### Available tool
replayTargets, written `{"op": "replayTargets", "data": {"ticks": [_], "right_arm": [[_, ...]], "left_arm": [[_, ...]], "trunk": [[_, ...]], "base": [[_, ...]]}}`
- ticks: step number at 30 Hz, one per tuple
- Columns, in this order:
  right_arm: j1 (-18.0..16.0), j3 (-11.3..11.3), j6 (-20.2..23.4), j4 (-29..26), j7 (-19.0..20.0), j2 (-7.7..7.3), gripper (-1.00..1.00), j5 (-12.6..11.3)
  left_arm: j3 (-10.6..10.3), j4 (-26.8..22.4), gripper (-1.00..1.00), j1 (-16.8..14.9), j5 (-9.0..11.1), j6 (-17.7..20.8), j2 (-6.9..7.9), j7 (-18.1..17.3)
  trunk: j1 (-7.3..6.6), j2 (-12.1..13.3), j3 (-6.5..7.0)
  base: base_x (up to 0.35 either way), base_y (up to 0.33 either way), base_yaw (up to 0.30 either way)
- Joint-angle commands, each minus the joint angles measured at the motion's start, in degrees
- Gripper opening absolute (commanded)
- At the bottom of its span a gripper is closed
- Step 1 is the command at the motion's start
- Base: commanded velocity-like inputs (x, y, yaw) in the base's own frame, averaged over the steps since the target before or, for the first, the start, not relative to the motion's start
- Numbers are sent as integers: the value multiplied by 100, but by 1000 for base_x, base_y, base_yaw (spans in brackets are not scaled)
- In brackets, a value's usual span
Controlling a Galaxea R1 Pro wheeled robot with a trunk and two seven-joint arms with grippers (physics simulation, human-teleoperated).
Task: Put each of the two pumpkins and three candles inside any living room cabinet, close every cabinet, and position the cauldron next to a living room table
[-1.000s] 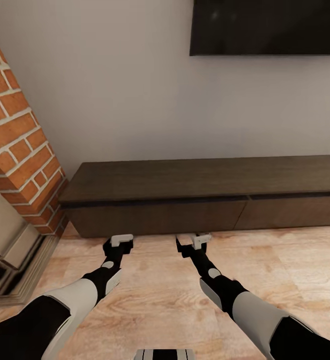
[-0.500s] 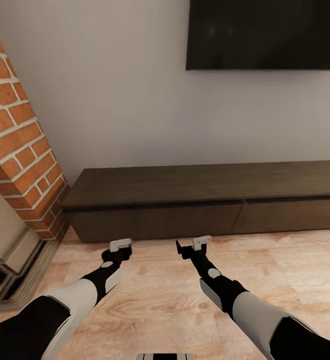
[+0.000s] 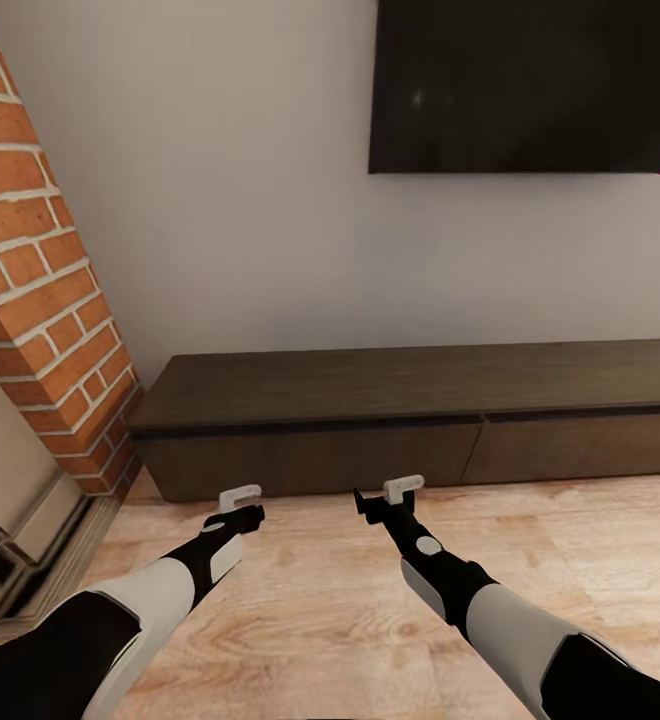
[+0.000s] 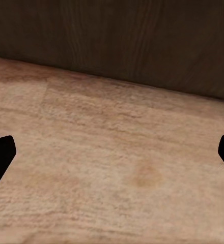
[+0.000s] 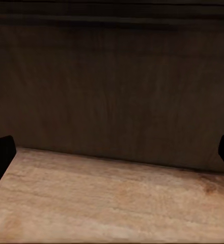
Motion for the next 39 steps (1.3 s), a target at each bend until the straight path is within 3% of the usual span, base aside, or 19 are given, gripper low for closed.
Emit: {"op": "replayTargets", "data": {"ticks": [1,9,16,19,20,24,39], "right_arm": [[-5,48,46,0,-45,-2,100,-28],[-5,46,278,-4,-50,-3,100,-21],[-5,29,629,-15,-44,-33,100,-26],[-5,22,725,-29,-43,-48,100,-24],[-5,25,761,-35,-42,-56,100,-22],[-5,27,782,-38,-42,-82,100,-21],[-5,62,805,-9,-35,-156,100,-3]], "left_arm": [[-47,4,100,-2,53,-13,-2,21],[15,-10,100,-3,134,81,-7,28],[24,-1,100,-1,199,106,-13,14],[25,3,100,-1,384,108,-16,13],[25,8,100,-1,541,109,-14,13],[26,40,100,-1,640,109,-11,19],[17,296,100,56,680,93,-12,57]], "trunk": [[-3,0,18],[-24,11,194],[-24,11,178],[-24,11,174],[-27,12,195],[-37,17,283],[-76,37,615]], "base": [[0,0,0],[0,0,-136],[0,0,-276],[0,0,-290],[0,0,-272],[0,0,-168],[0,0,-36]]}}
